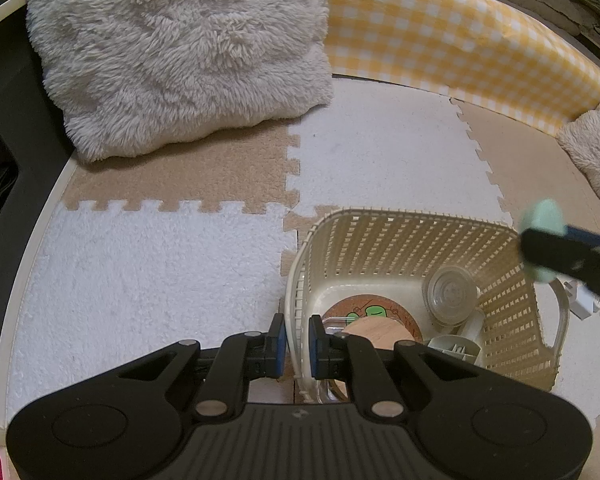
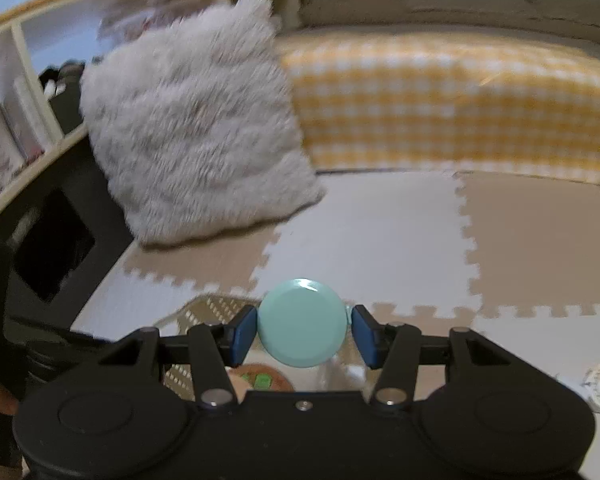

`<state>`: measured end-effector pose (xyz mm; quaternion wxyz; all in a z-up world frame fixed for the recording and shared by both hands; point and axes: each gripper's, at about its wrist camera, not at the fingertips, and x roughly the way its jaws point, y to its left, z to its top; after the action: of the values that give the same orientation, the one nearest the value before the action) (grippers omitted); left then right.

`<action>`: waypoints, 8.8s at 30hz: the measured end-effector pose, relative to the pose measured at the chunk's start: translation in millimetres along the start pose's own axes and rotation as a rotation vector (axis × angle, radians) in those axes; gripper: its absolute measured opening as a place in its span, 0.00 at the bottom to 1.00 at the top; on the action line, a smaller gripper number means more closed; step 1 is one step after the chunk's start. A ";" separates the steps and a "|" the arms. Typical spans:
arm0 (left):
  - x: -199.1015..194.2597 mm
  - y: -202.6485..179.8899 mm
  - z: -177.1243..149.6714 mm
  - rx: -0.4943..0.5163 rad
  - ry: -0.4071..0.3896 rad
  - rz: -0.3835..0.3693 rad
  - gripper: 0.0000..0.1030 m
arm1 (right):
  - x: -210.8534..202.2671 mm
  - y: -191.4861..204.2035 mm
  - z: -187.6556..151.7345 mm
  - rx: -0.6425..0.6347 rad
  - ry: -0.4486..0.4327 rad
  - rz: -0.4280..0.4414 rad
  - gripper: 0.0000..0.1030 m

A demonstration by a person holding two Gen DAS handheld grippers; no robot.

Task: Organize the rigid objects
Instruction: 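Lift the mint-green lid with the right gripper and carry it over the basket, then lower the mint-green lid into the basket and open the right gripper, then withdraw the right gripper and move it to the white USB charger, then grasp the white USB charger with the right gripper, then lift the white charger with the right gripper and carry it over the basket, then lower the white charger into the basket and open the right gripper, then withdraw the right gripper and move it to the round tape measure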

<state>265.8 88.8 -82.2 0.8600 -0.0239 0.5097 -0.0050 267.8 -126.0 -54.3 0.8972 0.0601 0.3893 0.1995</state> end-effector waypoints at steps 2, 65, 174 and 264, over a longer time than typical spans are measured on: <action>-0.2 -0.3 -0.2 -0.001 0.000 -0.001 0.10 | 10.8 3.3 -1.3 -0.002 0.040 0.005 0.51; -0.2 -0.4 1.9 0.003 0.000 -0.001 0.11 | 42.0 22.5 0.4 -0.049 0.265 -0.047 0.81; 2.4 -0.8 2.1 0.016 0.000 0.006 0.11 | -8.3 -42.0 40.6 0.291 0.048 -0.005 0.46; 3.7 6.9 -0.5 -0.021 0.012 -0.032 0.12 | -57.3 -30.3 38.5 0.094 0.073 -0.074 1.00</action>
<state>267.0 95.5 -86.0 0.8565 -0.0411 0.5143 -0.0132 269.7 -175.0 3.0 0.8854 0.0806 0.4326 0.1496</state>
